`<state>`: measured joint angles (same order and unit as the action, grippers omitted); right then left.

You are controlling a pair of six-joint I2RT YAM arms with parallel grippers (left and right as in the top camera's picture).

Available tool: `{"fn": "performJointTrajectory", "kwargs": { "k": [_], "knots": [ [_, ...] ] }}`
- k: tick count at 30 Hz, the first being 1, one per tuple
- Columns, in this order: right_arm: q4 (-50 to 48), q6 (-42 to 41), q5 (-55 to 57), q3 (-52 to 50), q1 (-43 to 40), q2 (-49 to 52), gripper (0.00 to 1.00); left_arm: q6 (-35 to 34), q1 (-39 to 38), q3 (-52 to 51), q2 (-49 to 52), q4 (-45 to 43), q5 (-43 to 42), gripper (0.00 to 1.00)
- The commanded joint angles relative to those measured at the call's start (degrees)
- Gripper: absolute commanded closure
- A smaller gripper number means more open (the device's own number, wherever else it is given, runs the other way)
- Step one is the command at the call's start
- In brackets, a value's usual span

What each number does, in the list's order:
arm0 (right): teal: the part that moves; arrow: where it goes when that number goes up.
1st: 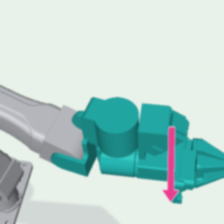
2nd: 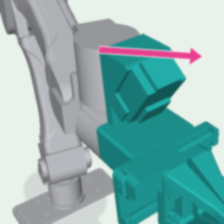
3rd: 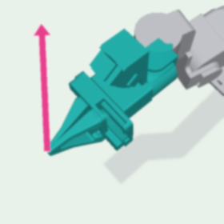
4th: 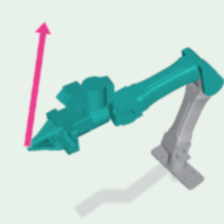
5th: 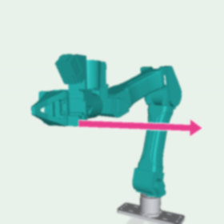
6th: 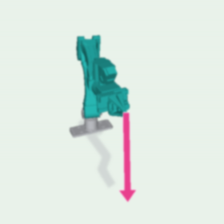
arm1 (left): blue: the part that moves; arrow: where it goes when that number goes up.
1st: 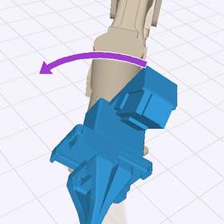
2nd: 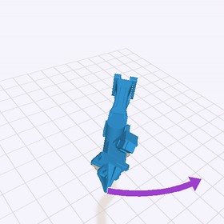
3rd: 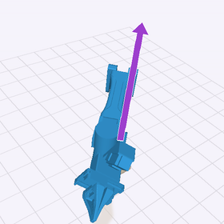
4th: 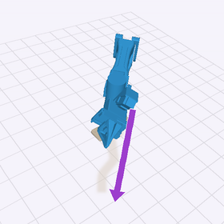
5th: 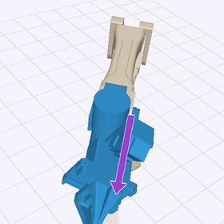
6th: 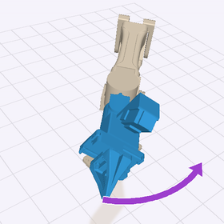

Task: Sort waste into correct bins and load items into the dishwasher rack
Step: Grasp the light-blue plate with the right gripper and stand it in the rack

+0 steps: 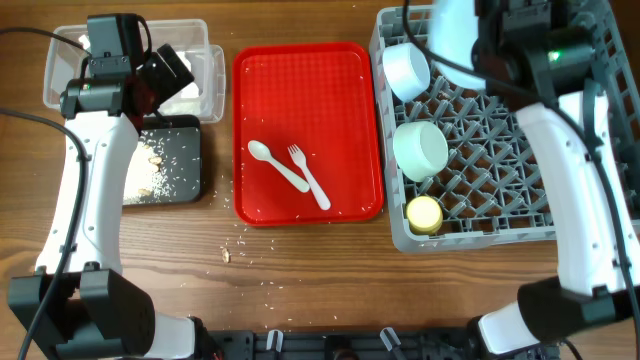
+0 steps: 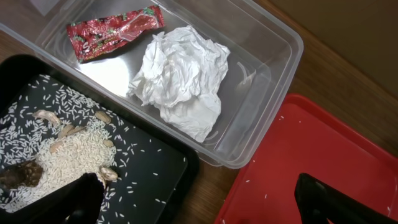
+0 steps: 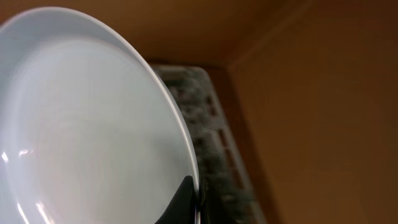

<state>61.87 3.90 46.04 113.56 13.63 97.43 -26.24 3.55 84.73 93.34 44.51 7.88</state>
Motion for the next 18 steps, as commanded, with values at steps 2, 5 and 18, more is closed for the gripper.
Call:
{"fn": "performJointTrajectory", "kwargs": {
  "k": [2, 5, 18],
  "knots": [
    [-4.3, 17.5, 2.1, -2.4, -5.6, 3.8, 0.96, 0.5, 0.2, 0.4, 0.2, -0.1, 1.0, 0.00],
    [-6.2, 20.6, -2.4, -2.5, -6.2, 7.8, 0.96, 0.5, 0.2, 0.4, 0.2, -0.1, 1.0, 0.00],
    [-14.8, 22.9, -13.0, -2.5, -5.2, 20.6, 0.84, 0.5, 0.2, 0.4, 0.2, -0.1, 1.0, 0.00]
  ]
}}
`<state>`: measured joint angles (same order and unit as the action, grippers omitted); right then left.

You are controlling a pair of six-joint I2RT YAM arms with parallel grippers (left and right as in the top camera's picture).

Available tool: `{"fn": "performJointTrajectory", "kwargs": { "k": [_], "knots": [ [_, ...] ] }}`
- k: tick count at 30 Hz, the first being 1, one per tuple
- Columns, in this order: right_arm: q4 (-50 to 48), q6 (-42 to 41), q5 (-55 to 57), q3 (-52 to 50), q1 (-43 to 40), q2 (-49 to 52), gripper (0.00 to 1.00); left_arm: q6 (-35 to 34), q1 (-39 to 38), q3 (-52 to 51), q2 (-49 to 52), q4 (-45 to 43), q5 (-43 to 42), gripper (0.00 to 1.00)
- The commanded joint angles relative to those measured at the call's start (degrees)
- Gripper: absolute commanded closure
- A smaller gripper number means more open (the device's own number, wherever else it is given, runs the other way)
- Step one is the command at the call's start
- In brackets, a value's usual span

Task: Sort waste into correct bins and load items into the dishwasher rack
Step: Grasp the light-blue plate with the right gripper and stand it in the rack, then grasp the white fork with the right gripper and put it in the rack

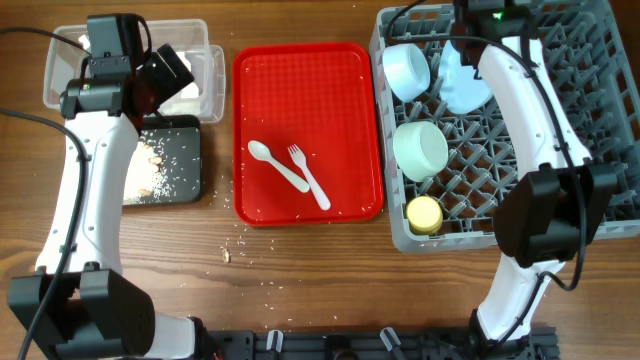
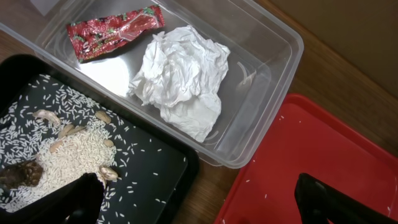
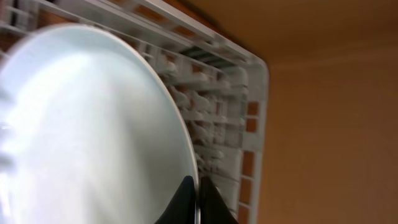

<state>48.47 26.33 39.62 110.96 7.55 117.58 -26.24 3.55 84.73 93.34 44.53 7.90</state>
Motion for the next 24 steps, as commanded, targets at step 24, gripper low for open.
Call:
{"fn": "performJointTrajectory", "kwargs": {
  "k": [24],
  "knots": [
    [3.8, -35.9, -58.6, -4.9, 22.5, 5.2, 0.19, 0.5, 0.2, 0.4, 0.2, -0.2, 1.0, 0.00]
  ]
}}
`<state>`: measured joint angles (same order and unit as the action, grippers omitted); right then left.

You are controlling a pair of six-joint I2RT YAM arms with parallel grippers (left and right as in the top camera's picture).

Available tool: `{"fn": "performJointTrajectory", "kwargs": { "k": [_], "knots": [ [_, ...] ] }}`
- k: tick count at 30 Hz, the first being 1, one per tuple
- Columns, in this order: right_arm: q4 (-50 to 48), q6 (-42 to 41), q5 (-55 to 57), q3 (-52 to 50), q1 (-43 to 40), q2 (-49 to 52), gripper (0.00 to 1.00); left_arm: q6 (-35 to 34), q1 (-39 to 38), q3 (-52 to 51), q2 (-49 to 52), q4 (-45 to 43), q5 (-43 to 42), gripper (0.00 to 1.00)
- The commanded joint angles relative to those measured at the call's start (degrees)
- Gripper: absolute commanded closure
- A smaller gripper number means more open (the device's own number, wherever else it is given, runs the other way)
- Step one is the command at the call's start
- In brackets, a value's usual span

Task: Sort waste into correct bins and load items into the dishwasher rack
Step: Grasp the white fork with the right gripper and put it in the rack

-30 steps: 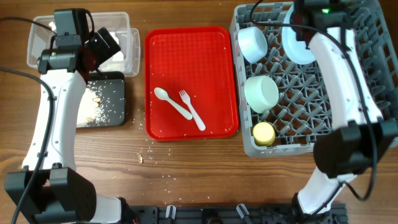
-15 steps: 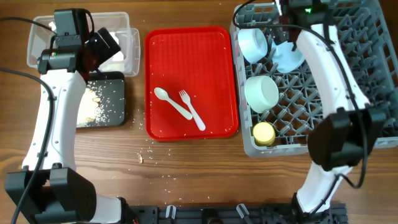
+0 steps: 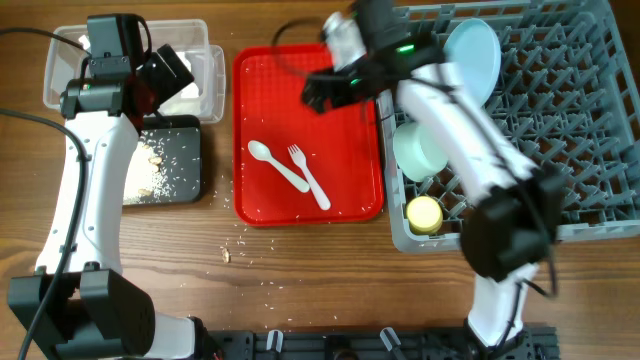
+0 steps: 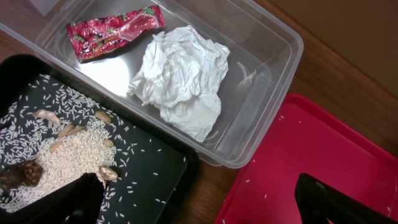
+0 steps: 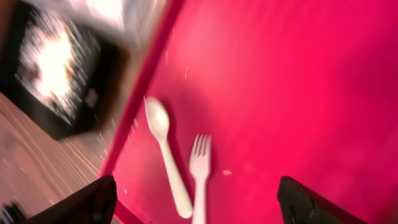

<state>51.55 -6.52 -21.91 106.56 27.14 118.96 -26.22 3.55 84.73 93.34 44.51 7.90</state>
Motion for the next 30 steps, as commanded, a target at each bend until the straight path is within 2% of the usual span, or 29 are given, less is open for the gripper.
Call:
{"fn": "performJointTrajectory", "kwargs": {
  "k": [1, 4, 6, 10, 12, 18, 20, 25, 27, 30],
  "knots": [
    [1.5, -3.1, 4.8, -0.5, 4.4, 6.1, 0.19, 0.4, 0.2, 0.4, 0.2, -0.1, 1.0, 0.00],
    [2.8, -2.9, 9.6, -0.5, 7.3, 10.8, 0.21, 0.4, 0.2, 0.4, 0.2, -0.1, 1.0, 0.00],
    [3.0, -2.9, 11.7, -0.5, 8.2, 12.7, 0.26, 0.4, 0.2, 0.4, 0.2, -0.2, 1.0, 0.00],
    [1.8, -2.9, 11.6, -0.5, 8.3, 14.3, 0.45, 0.4, 0.2, 0.4, 0.2, -0.1, 1.0, 0.00],
    [0.3, -3.1, 11.6, -0.5, 8.4, 14.9, 0.51, 0.4, 0.2, 0.4, 0.2, -0.1, 1.0, 0.00],
    [0.0, -2.4, 11.6, -0.5, 9.9, 17.5, 0.57, 0.4, 0.2, 0.4, 0.2, -0.1, 1.0, 0.00],
    [-0.3, -2.4, 11.7, -0.5, 10.4, 17.6, 0.64, 0.4, 0.2, 0.4, 0.2, -0.2, 1.0, 0.00],
    [-0.4, -3.2, 13.7, -0.5, 10.8, 17.6, 0.96, 0.4, 0.2, 0.4, 0.2, -0.1, 1.0, 0.00],
    [0.3, -5.9, 17.4, 0.3, 10.5, 17.6, 0.96, 0.4, 0.2, 0.4, 0.2, -0.1, 1.0, 0.00],
    [5.6, -5.4, 19.8, 5.4, 8.6, 16.5, 0.96, 0.4, 0.2, 0.4, 0.2, -0.1, 1.0, 0.00]
  ]
}}
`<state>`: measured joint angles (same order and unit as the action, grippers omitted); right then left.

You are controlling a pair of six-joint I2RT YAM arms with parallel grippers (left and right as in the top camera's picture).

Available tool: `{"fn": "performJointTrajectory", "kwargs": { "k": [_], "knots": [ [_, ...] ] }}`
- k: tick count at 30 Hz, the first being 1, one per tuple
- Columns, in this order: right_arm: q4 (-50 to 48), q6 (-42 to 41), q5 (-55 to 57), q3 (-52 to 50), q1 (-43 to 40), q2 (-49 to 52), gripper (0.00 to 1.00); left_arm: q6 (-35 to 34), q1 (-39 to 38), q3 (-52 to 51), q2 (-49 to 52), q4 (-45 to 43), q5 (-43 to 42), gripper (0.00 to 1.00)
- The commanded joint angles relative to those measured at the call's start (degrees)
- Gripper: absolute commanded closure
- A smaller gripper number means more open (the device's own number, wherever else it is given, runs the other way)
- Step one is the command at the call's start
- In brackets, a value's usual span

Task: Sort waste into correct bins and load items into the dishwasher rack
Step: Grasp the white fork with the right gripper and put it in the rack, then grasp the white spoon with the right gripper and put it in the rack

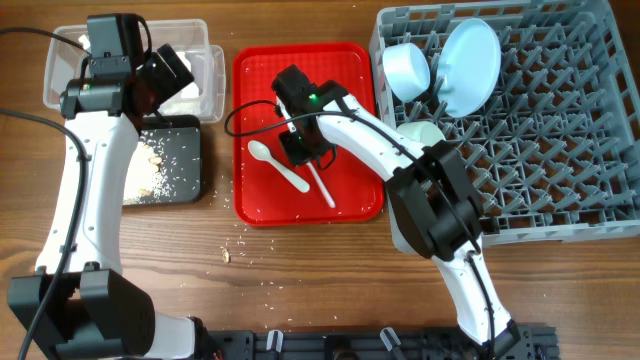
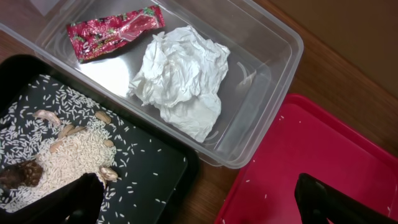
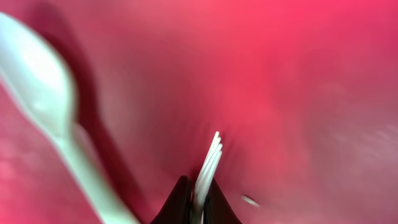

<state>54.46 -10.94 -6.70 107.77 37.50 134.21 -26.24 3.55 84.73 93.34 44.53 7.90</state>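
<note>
On the red tray [image 1: 350, 75] lie a white plastic spoon [image 1: 275, 164] and a white fork [image 1: 322, 187]. My right gripper [image 1: 300, 148] is down on the tray, shut on the fork [image 3: 208, 163] near its tines, the spoon [image 3: 43, 106] just left of it. The grey dishwasher rack [image 1: 560, 170] holds a pale blue plate [image 1: 470, 65] on edge, a white cup [image 1: 405, 68] and a bowl [image 1: 425, 132] partly hidden by the arm. My left gripper [image 2: 198, 202] hangs open above the gap between the black tray [image 2: 143, 168] and the red tray [image 2: 311, 155].
A clear bin [image 2: 261, 43] holds a crumpled white tissue [image 2: 180, 81] and a red wrapper [image 2: 112, 31]. The black tray [image 1: 165, 165] holds rice and food scraps. Loose rice grains lie on the wooden table [image 1: 250, 250] in front of the trays.
My right gripper was open above the red tray's upper part; now it is low on the tray and shut on the fork. The left arm has not moved.
My right gripper held the pale blue plate above the rack, then lower among the rack's tines. A second ago the plate stood on edge in the rack and the gripper was open over the red tray. Now it grips the fork.
</note>
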Motion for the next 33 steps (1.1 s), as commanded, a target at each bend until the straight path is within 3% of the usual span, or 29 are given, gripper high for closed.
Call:
{"fn": "performJointTrajectory", "kwargs": {
  "k": [1, 7, 11, 19, 21, 22, 23, 24, 31, 33],
  "knots": [
    [6.1, -0.7, 4.5, 7.2, -3.3, -0.8, 0.96, 0.5, 0.2, 0.4, 0.2, -0.2, 1.0, 0.00],
    [19.6, 2.2, 8.3, 14.6, -11.8, -20.4, 0.96, 0.5, 0.2, 0.4, 0.2, -0.2, 1.0, 0.00],
    [29.7, 6.8, 16.0, 14.1, -20.3, -25.2, 0.96, 0.5, 0.2, 0.4, 0.2, -0.2, 1.0, 0.00],
    [22.8, 7.9, 16.2, -5.2, -29.6, -25.0, 0.95, 0.5, 0.2, 0.4, 0.2, -0.2, 1.0, 0.00],
    [21.0, 8.0, 16.2, -8.5, -30.7, -24.9, 0.86, 0.5, 0.2, 0.4, 0.2, -0.2, 1.0, 0.00],
    [20.7, 8.0, 16.1, -9.1, -31.1, -24.9, 0.75, 0.5, 0.2, 0.4, 0.2, -0.2, 1.0, 0.00],
    [20.7, 8.0, 16.1, -9.2, -31.3, -24.9, 0.58, 0.5, 0.2, 0.4, 0.2, -0.2, 1.0, 0.00],
    [20.8, 8.9, 15.2, -9.1, -31.2, -25.0, 0.50, 0.5, 0.2, 0.4, 0.2, -0.2, 1.0, 0.00],
    [19.6, 11.4, 3.6, -0.4, -24.7, -25.5, 0.47, 0.5, 0.2, 0.4, 0.2, -0.2, 1.0, 0.00],
    [11.1, 9.2, -1.0, 1.1, -19.9, -25.5, 0.36, 0.5, 0.2, 0.4, 0.2, -0.2, 1.0, 0.00]
  ]
}}
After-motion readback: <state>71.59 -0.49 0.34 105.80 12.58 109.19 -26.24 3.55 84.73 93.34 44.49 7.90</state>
